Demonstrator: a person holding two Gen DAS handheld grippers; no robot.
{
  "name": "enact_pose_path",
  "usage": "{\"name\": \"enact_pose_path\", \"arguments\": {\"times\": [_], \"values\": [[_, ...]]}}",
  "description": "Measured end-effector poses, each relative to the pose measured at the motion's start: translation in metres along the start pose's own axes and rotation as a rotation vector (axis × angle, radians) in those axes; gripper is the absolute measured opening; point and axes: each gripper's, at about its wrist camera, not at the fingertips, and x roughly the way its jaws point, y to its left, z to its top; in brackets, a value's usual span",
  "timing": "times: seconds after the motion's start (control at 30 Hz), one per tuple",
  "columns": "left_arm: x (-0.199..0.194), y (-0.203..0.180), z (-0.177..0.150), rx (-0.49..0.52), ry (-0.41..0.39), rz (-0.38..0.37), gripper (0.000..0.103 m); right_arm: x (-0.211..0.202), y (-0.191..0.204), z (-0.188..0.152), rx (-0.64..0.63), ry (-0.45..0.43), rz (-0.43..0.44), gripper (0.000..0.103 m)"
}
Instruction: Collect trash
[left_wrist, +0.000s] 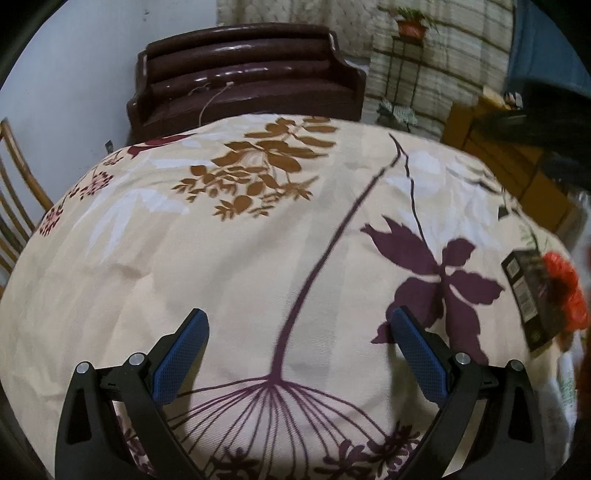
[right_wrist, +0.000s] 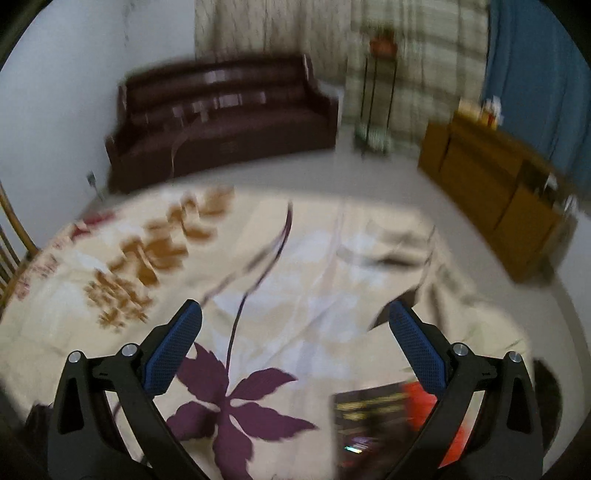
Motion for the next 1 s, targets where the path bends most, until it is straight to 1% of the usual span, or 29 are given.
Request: {"name": "enact_pose_path", "arguments": {"times": [0.07, 0.1, 0.17, 0.23, 0.33, 0.43, 0.57, 0.7, 0.8, 1.0], "values": [[-0.009, 0.006, -0.002, -0.03, -0.035, 0.019, 0.097, -0.034, -0.018, 0.001, 0.012, -0.078, 0.0, 0.099], [-0.014, 0.006, -0.004, -0.033, -0.049, 0.027, 0.097, -0.052, -0.031, -0.004, 0.027, -0.109, 0.022, 0.099], [-0.028, 0.002, -0.009, -0.014, -0.078, 0.031, 0.097, -0.073, -0.052, -0.016, 0.043, -0.133, 0.058, 0.099], [-0.046, -0.006, -0.015, 0.008, -0.114, 0.032, 0.097, -0.09, -0.074, -0.033, 0.035, -0.13, 0.029, 0.099], [-0.077, -0.022, -0.027, 0.04, -0.165, 0.011, 0.097, -0.11, -0.107, -0.063, 0.046, -0.114, -0.056, 0.099], [-0.097, -0.04, -0.034, 0.061, -0.178, -0.033, 0.097, -0.123, -0.134, -0.09, 0.075, -0.081, -0.12, 0.099], [-0.121, -0.072, -0.051, 0.106, -0.2, -0.088, 0.097, -0.144, -0.162, -0.124, 0.099, -0.073, -0.194, 0.099], [-0.137, -0.103, -0.069, 0.139, -0.207, -0.125, 0.097, -0.157, -0.181, -0.152, 0.111, -0.049, -0.224, 0.099], [-0.144, -0.126, -0.081, 0.16, -0.199, -0.143, 0.097, -0.166, -0.192, -0.169, 0.118, -0.047, -0.244, 0.099], [-0.153, -0.161, -0.105, 0.182, -0.191, -0.153, 0.097, -0.186, -0.218, -0.195, 0.151, -0.062, -0.259, 0.099]]}}
